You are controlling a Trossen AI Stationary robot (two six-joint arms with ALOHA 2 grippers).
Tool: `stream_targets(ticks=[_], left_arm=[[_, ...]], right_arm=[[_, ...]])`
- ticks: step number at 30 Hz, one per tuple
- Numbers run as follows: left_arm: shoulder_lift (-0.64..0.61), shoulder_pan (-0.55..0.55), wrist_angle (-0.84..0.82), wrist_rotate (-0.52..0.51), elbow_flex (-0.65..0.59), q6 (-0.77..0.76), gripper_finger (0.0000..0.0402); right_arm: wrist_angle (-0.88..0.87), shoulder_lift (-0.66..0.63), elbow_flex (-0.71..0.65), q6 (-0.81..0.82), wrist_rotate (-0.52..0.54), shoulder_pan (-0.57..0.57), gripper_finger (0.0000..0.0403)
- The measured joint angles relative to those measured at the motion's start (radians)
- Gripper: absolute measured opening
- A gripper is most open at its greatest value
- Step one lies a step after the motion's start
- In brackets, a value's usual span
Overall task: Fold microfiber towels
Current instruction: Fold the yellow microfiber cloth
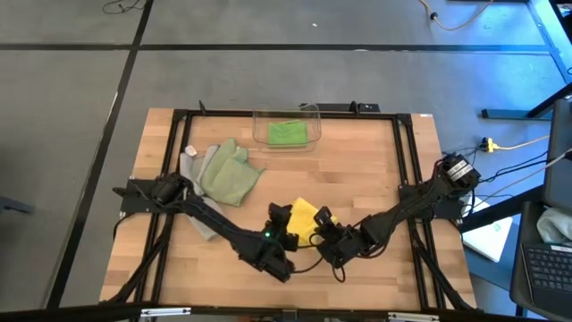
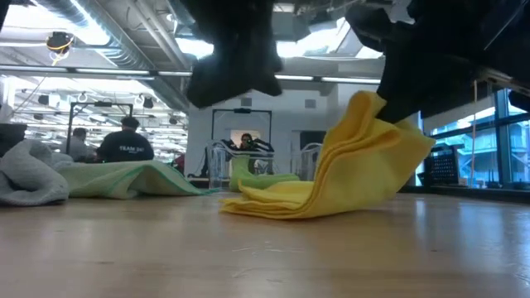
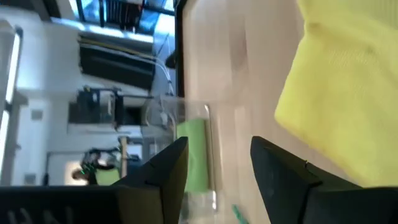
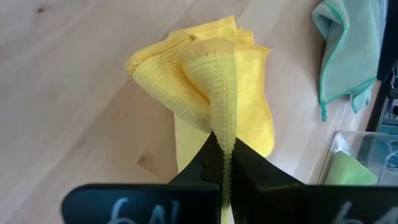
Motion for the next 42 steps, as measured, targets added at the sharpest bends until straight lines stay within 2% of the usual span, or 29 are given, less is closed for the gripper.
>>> stream_targets(ticks=[8,14,21,26,29,31,36,38,40,42], left_arm=[[0.001,0.001,-0.168,-0.007,-0.02,-0.227,0.0169],[0.0,-0.026,-0.303,-0.121,-0.069,-0.461,0.0169],[0.0,-0.042,-0.267,-0.127,-0.2,-0.577,0.0169],[0.0,-0.038,-0.235,-0.128,-0.239,-0.61,0.0169],[0.0,-0.03,-0.146,-0.123,-0.247,-0.554,0.0169],[0.0,-0.018,-0.025,-0.07,-0.248,-0.45,0.0169],[0.0,0.038,0.355,0.329,-0.249,-0.064,0.0168],[0.0,0.053,0.444,0.42,-0.249,0.043,0.0164],[0.0,0.056,0.471,0.431,-0.249,0.088,0.016],[-0.005,0.055,0.448,0.399,-0.249,0.086,0.0156]], right_arm=[[-0.04,0.0,0.0,0.068,-0.002,0.056,0.0008],[-0.06,0.0,0.0,0.089,-0.002,0.102,0.0008],[-0.118,-0.004,0.0,0.257,-0.183,0.111,0.0004],[-0.21,-0.004,0.028,0.316,-0.176,0.138,0.0004],[-0.255,-0.004,0.091,0.295,-0.153,0.146,0.0004],[-0.288,-0.004,0.142,0.272,-0.152,0.145,0.0004],[-0.353,-0.004,0.252,0.218,-0.195,0.135,0.0004],[-0.381,-0.004,0.282,0.21,-0.249,0.126,0.0004],[-0.387,-0.005,0.294,0.218,-0.286,0.115,0.0004],[-0.391,-0.005,0.294,0.236,-0.327,0.108,0.0004]])
